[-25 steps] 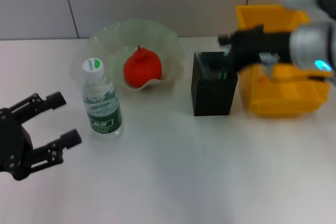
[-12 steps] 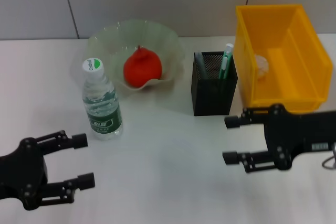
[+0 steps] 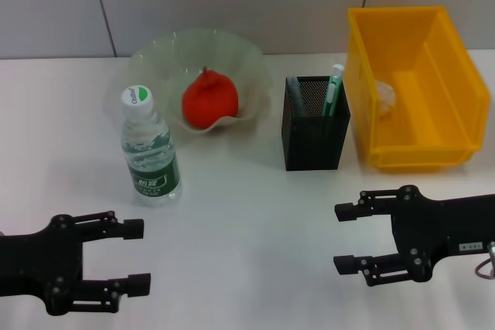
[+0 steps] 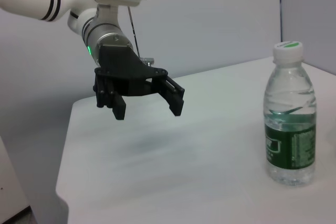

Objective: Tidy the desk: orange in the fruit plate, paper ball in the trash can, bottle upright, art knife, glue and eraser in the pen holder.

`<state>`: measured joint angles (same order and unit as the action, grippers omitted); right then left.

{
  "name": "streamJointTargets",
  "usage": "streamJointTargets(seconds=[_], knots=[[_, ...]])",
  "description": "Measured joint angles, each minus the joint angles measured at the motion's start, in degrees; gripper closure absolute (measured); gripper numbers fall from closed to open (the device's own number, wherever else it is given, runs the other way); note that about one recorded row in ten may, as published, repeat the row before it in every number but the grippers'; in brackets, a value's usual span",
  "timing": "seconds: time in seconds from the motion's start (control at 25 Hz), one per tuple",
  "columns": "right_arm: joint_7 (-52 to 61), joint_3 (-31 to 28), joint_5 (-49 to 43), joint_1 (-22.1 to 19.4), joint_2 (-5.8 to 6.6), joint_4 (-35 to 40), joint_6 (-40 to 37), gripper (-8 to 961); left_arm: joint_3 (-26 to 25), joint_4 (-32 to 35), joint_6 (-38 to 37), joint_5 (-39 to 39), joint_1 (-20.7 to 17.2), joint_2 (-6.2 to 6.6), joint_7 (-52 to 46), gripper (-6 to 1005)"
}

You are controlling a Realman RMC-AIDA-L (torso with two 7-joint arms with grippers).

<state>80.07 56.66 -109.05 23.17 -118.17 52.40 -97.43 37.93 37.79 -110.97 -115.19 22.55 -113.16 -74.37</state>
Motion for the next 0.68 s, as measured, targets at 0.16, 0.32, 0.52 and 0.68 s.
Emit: streamJointTargets(seconds=[0.16,0.32,0.52,0.68], knots=[[-0.45,-1.41,-0.15,-0.37,0.41,-0.38,-0.24,213,0.0,0.17,0.91,-2.27,1.68,-0.36,-1.11,184],[-2.44,-4.09,-0.32,-0.55,1.25,-3.23,-1.01,213,0.08,0.45,1.22,-2.92,3.22,-0.57,-1.84,184],[-4.16,-5.39,-0.36,-0.73,1.69,-4.86,-1.1,213,0.01,0.37,1.29,-3.23,4.58,-0.48,-3.15,184],[-4.2,-5.49,-0.38,-0.75,1.72,-4.96,-0.87,213,0.13,0.53,1.38,-3.37,5.11,-0.43,-3.68,184]])
